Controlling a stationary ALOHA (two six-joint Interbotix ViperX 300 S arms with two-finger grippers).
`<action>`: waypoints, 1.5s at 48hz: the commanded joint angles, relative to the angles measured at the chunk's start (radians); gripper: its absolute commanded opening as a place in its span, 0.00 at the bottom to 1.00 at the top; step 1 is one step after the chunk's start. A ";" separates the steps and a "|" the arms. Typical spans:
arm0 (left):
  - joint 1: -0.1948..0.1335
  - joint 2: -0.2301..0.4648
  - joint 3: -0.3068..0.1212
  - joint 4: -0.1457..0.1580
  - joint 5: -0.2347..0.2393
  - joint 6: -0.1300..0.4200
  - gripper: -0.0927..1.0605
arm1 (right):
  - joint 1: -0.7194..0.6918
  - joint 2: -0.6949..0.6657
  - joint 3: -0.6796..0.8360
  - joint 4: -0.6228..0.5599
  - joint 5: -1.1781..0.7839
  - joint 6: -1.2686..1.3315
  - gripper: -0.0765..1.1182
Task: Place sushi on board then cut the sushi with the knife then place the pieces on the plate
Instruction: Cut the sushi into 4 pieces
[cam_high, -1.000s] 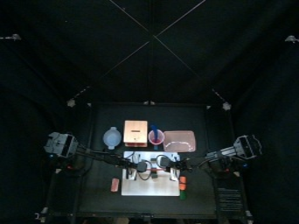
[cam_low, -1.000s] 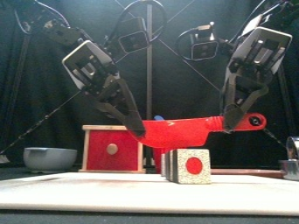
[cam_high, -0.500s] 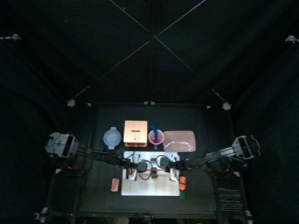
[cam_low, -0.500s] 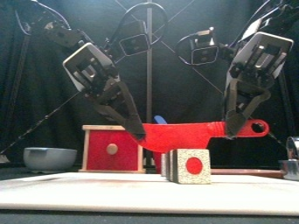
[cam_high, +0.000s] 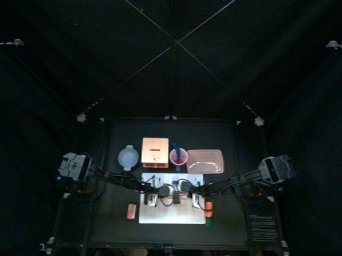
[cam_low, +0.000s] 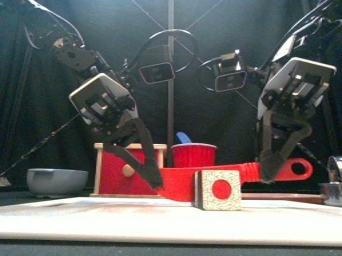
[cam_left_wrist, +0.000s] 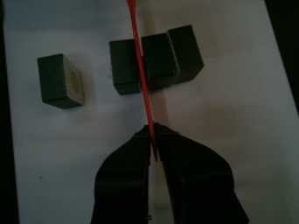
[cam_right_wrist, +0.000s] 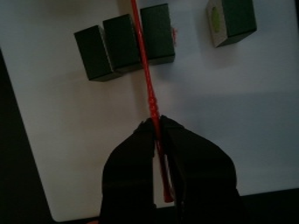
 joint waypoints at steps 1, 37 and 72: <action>-0.008 -0.009 -0.003 -0.002 0.006 0.003 0.52 | -0.008 -0.018 0.003 -0.002 0.011 0.006 0.40; 0.020 -0.060 -0.008 0.054 0.014 0.005 0.52 | -0.060 -0.060 -0.023 -0.049 0.026 0.000 0.40; -0.086 -0.112 -0.017 0.038 0.028 0.000 0.52 | 0.043 -0.160 -0.032 0.000 0.075 0.006 0.40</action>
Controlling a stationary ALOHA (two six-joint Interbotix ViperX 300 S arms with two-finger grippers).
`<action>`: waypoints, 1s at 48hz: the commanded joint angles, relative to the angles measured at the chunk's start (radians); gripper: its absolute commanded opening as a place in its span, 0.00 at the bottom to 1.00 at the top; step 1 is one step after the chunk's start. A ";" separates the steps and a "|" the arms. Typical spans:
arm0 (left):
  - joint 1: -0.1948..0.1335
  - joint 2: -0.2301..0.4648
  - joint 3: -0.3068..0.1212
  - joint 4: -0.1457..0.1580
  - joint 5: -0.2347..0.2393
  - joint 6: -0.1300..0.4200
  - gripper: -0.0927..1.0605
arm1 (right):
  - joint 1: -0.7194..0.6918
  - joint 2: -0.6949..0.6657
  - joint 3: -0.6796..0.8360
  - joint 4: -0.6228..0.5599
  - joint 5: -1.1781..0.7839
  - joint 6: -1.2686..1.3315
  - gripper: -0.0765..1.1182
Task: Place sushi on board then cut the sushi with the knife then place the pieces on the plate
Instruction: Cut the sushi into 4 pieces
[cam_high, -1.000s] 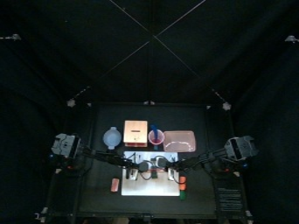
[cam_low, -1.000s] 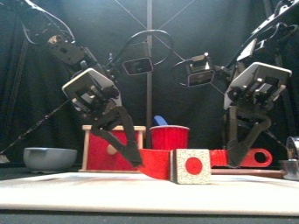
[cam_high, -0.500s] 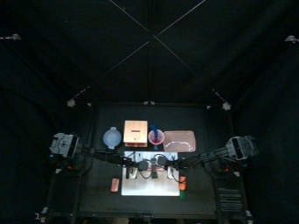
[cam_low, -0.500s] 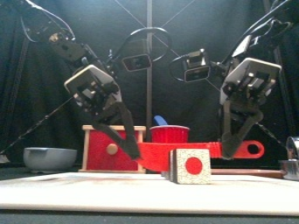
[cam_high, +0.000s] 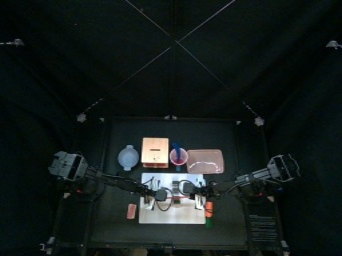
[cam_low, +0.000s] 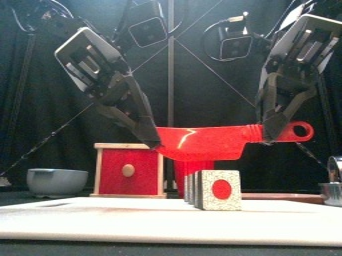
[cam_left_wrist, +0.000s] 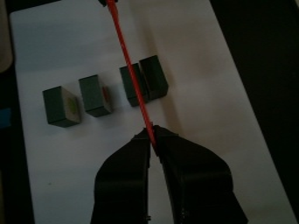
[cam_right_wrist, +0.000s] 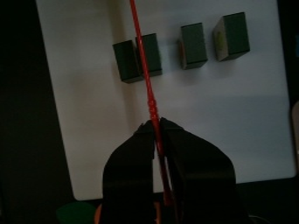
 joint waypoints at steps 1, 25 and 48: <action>-0.021 0.003 -0.015 -0.005 0.003 0.002 0.52 | -0.003 -0.015 -0.005 0.000 0.002 0.006 0.40; -0.018 0.040 -0.021 -0.005 0.003 0.000 0.52 | -0.003 0.034 -0.003 0.005 -0.005 0.008 0.40; -0.029 0.107 -0.025 -0.077 0.003 0.002 0.52 | 0.032 0.149 -0.015 0.077 -0.069 0.008 0.40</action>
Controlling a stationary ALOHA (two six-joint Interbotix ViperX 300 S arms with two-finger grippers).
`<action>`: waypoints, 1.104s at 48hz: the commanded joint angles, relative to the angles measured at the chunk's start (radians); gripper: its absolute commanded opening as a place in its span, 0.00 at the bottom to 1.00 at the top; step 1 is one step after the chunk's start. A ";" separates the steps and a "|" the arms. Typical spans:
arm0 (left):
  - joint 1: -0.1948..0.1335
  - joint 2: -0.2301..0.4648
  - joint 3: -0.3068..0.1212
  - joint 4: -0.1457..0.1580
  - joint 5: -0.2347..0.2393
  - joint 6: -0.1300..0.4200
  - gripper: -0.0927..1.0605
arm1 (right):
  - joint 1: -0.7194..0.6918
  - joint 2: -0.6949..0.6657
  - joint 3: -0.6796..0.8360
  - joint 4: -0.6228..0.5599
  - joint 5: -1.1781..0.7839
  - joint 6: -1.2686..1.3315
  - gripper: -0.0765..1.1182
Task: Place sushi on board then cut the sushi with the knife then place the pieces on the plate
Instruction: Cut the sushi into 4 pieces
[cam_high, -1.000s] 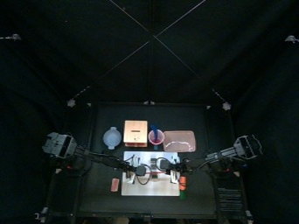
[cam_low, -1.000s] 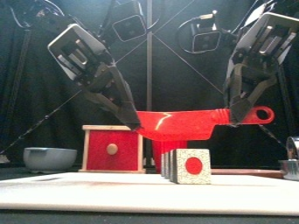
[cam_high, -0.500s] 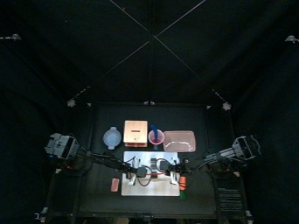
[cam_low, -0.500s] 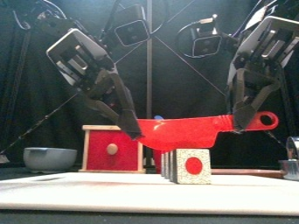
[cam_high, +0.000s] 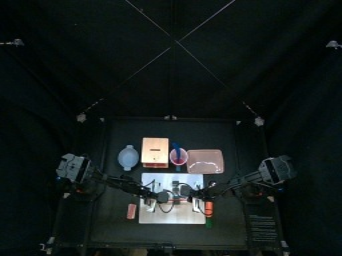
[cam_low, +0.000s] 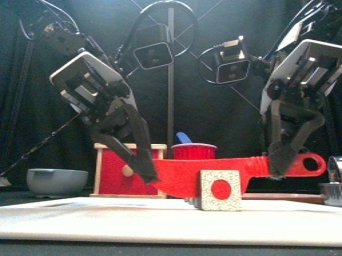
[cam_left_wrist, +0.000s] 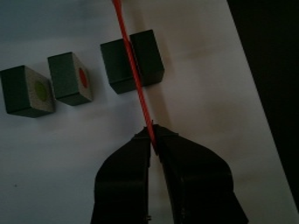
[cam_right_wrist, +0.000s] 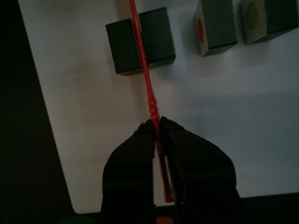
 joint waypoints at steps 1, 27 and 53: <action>-0.028 -0.009 -0.011 -0.018 0.005 0.002 0.52 | 0.017 -0.014 -0.011 0.025 0.003 0.006 0.40; -0.049 -0.061 -0.029 -0.028 0.006 0.003 0.54 | 0.048 -0.074 -0.041 0.040 0.057 0.005 0.40; -0.044 -0.310 0.064 0.061 -0.032 0.005 0.76 | 0.052 -0.291 -0.029 -0.005 0.121 0.006 0.40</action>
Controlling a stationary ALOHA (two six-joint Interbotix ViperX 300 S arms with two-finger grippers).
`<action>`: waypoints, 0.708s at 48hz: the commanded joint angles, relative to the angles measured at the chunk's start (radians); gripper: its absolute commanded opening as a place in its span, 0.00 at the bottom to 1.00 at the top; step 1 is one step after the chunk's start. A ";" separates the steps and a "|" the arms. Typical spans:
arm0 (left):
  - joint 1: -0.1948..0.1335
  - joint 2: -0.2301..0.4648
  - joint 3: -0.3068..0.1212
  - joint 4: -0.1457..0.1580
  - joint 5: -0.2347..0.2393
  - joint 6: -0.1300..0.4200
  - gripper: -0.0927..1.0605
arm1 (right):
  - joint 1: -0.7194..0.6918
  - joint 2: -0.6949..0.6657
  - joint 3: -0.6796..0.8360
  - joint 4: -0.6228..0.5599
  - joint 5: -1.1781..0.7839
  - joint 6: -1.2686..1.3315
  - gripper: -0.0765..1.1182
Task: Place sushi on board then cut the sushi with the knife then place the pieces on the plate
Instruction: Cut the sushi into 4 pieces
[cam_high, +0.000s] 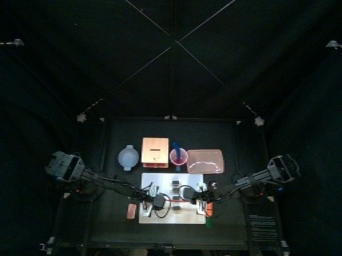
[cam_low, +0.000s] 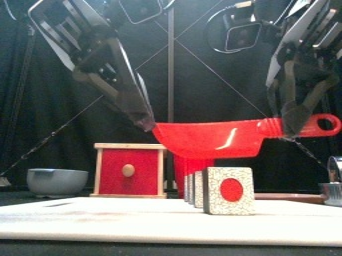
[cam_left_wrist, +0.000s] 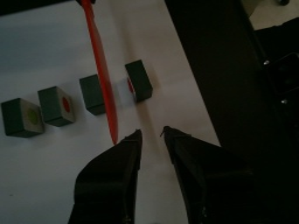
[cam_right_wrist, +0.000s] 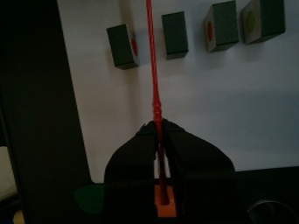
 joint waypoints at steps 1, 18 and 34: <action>0.006 -0.078 0.017 0.031 -0.034 0.000 0.76 | 0.002 -0.083 0.002 0.008 0.020 0.005 0.40; 0.101 -0.153 0.110 0.140 -0.207 0.000 0.76 | -0.005 -0.298 0.130 0.164 0.215 0.006 0.40; 0.153 -0.138 0.140 0.144 -0.253 -0.002 0.75 | -0.084 -0.376 0.293 0.330 0.241 0.002 0.42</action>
